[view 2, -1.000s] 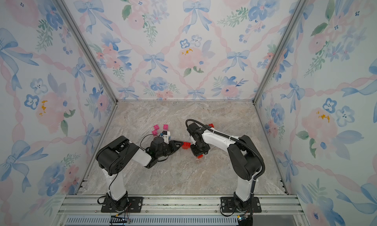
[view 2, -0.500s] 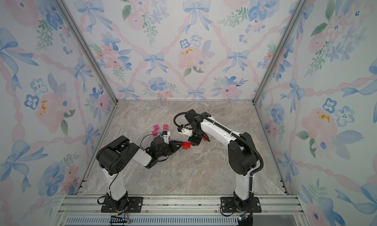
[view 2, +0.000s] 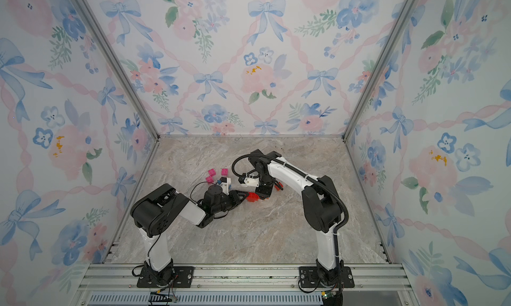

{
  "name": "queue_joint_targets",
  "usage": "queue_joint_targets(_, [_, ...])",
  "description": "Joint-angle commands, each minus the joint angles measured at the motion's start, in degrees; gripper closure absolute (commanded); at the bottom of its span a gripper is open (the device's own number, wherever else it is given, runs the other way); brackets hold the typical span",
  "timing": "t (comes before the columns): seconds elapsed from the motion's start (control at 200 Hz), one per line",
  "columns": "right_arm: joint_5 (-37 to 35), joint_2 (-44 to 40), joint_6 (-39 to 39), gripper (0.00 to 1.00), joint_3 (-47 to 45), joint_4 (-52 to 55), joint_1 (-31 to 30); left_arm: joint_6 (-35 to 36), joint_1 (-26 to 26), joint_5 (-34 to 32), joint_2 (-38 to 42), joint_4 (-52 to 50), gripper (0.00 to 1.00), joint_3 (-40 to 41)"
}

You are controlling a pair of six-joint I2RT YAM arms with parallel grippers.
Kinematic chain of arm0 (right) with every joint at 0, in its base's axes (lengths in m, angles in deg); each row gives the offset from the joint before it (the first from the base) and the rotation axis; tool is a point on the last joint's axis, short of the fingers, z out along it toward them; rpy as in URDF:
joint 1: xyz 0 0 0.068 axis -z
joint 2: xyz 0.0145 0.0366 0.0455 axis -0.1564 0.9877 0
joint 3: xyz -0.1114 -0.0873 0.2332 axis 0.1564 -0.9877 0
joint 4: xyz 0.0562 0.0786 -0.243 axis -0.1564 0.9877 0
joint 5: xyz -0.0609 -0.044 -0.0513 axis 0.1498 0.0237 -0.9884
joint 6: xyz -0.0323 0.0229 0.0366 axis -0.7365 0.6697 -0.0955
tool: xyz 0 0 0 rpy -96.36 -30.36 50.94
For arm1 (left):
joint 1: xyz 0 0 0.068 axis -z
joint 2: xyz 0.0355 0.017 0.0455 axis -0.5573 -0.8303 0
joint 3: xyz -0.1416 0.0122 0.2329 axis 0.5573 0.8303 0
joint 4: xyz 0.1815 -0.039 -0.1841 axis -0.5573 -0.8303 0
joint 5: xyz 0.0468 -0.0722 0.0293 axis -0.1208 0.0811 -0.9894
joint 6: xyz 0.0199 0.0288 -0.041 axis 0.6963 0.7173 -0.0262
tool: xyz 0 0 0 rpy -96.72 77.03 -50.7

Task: Assemble the letter v with lego
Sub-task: Assemble the lego brick with the lego brick.

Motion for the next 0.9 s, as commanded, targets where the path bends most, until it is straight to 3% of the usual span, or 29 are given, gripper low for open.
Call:
queue_joint_targets(0.0, [1.0,1.6,-0.6,1.0,2.1,-0.7,-0.4,1.7,0.5,0.4,-1.9,-1.3,0.99,-0.1])
queue_joint_targets(0.435, [2.2,4.5,-1.8,1.0,3.9,0.2,-0.4,1.8,0.5,0.7,-2.6,-1.3,1.0,-0.6])
queue_joint_targets(0.895, [-2.7,7.4,-7.8,1.0,5.9,4.9,-1.2,1.9,0.5,0.7,-2.8,-1.2,1.0,-0.7])
